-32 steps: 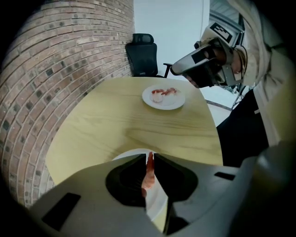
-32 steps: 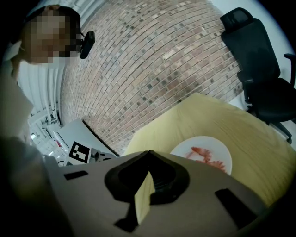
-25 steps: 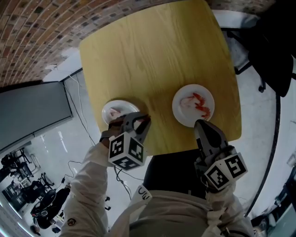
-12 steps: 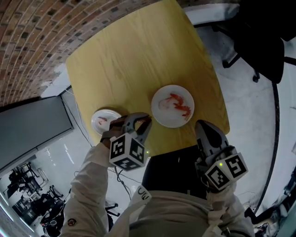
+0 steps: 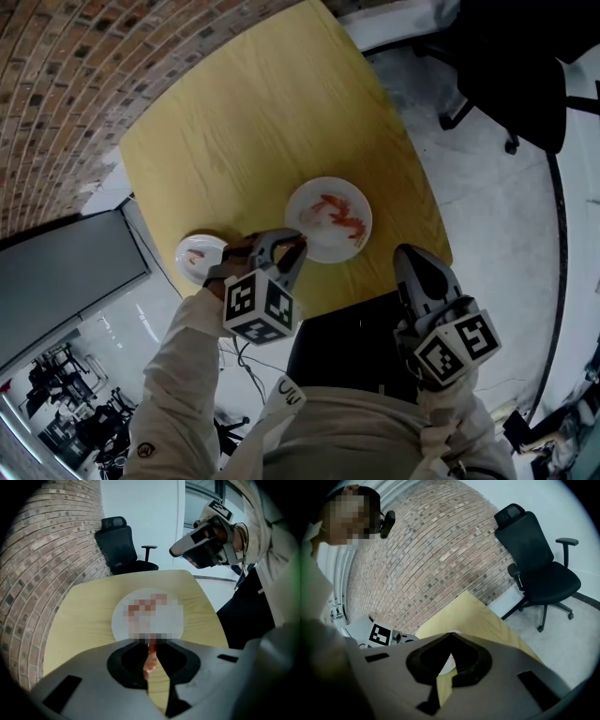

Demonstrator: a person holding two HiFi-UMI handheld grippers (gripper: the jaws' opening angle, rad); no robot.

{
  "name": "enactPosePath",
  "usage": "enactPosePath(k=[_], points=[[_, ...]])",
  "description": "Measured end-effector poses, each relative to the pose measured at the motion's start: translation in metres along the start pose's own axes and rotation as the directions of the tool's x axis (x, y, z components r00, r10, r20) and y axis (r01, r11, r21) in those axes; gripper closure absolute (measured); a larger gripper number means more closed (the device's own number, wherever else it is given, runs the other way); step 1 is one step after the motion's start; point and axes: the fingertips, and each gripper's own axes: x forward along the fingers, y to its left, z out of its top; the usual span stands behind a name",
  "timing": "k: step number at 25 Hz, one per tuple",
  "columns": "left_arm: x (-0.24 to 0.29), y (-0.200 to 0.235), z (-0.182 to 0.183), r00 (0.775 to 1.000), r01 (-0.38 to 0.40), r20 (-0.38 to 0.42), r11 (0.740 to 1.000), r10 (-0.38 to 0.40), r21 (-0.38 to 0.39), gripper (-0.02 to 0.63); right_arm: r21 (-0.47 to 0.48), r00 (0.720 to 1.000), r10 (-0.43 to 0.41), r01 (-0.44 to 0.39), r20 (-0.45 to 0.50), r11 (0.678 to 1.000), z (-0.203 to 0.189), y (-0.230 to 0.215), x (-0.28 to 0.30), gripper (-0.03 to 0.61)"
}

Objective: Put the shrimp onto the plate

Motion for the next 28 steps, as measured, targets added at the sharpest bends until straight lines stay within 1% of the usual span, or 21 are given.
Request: enactPosePath(k=[9,20,28], points=[[0.015,0.001,0.011,0.999,0.037,-0.008,0.998,-0.037,0.051,0.554,0.025,1.0,-0.017,0.017,0.003,1.0,0.006,-0.015,0.005,0.554],[0.024,0.006,0.018,0.998,0.056,-0.009,0.997,-0.056,0.054,0.554,0.044,1.0,-0.023,0.023,-0.001,0.999,0.011,-0.029,0.012,0.554],[0.026,0.004,0.025,0.996,0.088,-0.007,0.994,-0.088,0.06,0.554,0.054,1.0,-0.019,0.02,-0.007,0.998,0.015,-0.036,0.015,0.554]])
